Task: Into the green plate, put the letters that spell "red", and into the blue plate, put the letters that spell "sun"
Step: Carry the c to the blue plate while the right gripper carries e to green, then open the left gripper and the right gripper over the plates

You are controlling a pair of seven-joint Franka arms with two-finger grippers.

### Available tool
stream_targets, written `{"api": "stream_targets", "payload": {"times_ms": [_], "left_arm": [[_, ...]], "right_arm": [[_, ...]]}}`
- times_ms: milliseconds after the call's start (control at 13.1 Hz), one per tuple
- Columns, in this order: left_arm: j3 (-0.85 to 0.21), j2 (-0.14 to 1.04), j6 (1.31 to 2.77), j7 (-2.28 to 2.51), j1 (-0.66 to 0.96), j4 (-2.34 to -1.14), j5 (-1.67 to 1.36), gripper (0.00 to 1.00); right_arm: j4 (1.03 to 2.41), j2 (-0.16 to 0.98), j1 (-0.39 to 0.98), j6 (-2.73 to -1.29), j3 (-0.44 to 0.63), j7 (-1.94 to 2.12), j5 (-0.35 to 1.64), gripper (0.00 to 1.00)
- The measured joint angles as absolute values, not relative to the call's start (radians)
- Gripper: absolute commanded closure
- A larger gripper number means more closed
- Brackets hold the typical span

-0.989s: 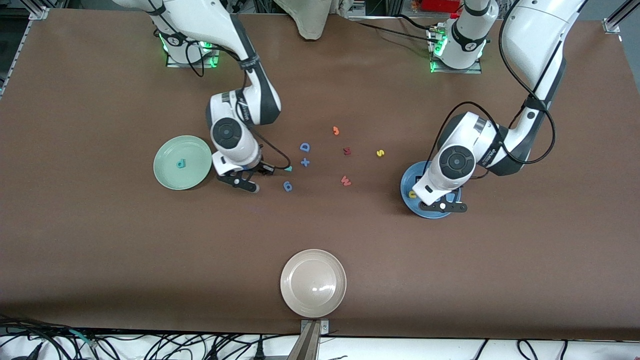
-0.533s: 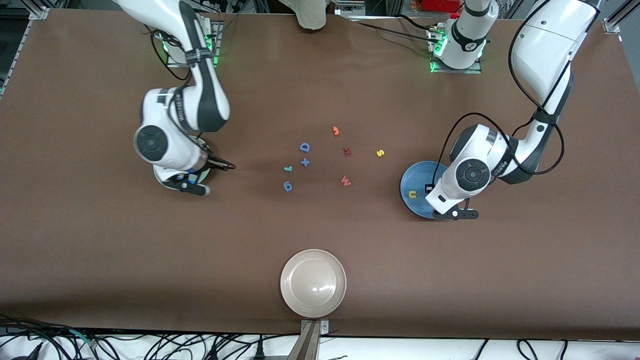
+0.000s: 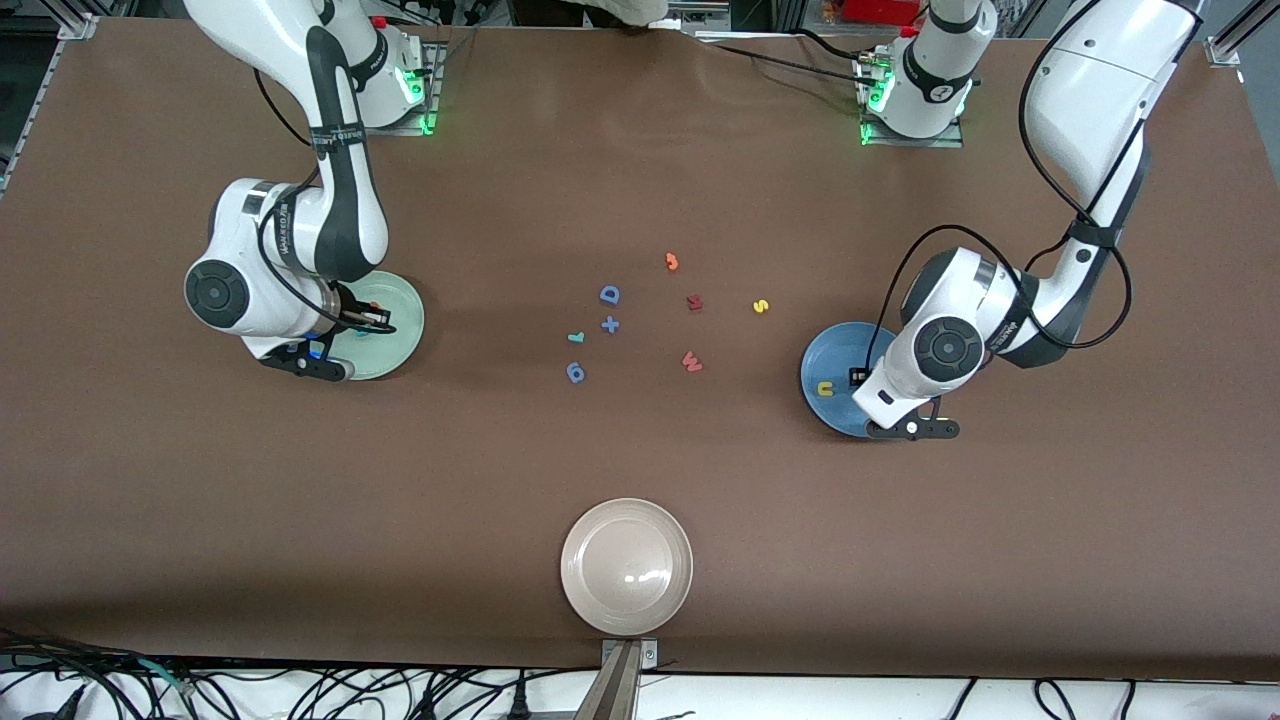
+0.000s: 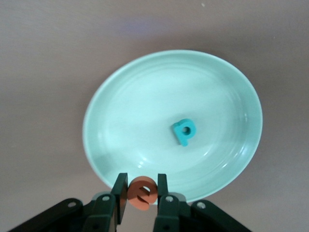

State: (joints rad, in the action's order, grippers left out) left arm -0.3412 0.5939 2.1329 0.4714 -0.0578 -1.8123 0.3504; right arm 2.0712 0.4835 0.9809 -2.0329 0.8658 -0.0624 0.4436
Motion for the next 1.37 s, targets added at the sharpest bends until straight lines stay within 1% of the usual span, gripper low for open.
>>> {"api": "stream_targets", "payload": {"times_ms": [228,381,761,837,913,989,1066,1142,1218,1294,1370], "left_arm": [[-0.344,0.574,2.119,0.471,-0.058,-1.811,0.350,0.00],[-0.348,0.558,2.114,0.472,-0.058,-1.811,0.344,0.00],[-0.361,0.540,2.114,0.484,-0.056,-1.810,0.301,0.00],[-0.373,0.540,2.114,0.503,-0.056,-1.810,0.300,0.00],[-0.386,0.540,2.113,0.530,-0.055,-1.811,0.300,0.00],[-0.395,0.540,2.110,0.556,-0.051,-1.811,0.300,0.00],[-0.399,0.540,2.108,0.578,-0.045,-1.813,0.300,0.00],[-0.402,0.540,2.105,0.600,-0.038,-1.816,0.299,0.00],[-0.406,0.540,2.104,0.625,-0.027,-1.822,0.299,0.00],[-0.407,0.540,2.104,0.652,-0.012,-1.832,0.299,0.00],[-0.408,0.541,2.105,0.680,0.007,-1.843,0.299,0.00]], "right_arm": [[2.163,0.488,0.990,-2.172,0.839,-0.053,0.444,0.81],[2.184,0.498,0.994,-2.203,0.820,-0.053,0.451,0.81],[2.186,0.538,0.997,-2.261,0.781,-0.053,0.512,0.81],[2.186,0.544,0.997,-2.267,0.781,-0.053,0.512,0.80],[2.186,0.547,0.996,-2.274,0.781,-0.053,0.512,0.77],[2.186,0.550,0.996,-2.281,0.781,-0.053,0.513,0.64],[2.186,0.552,0.996,-2.285,0.779,-0.053,0.513,0.42],[2.186,0.554,0.996,-2.287,0.776,-0.053,0.513,0.25],[2.186,0.554,0.996,-2.288,0.775,-0.053,0.513,0.15],[2.186,0.554,0.997,-2.289,0.774,-0.053,0.513,0.08],[2.185,0.554,0.997,-2.289,0.774,-0.053,0.513,0.06]]}}
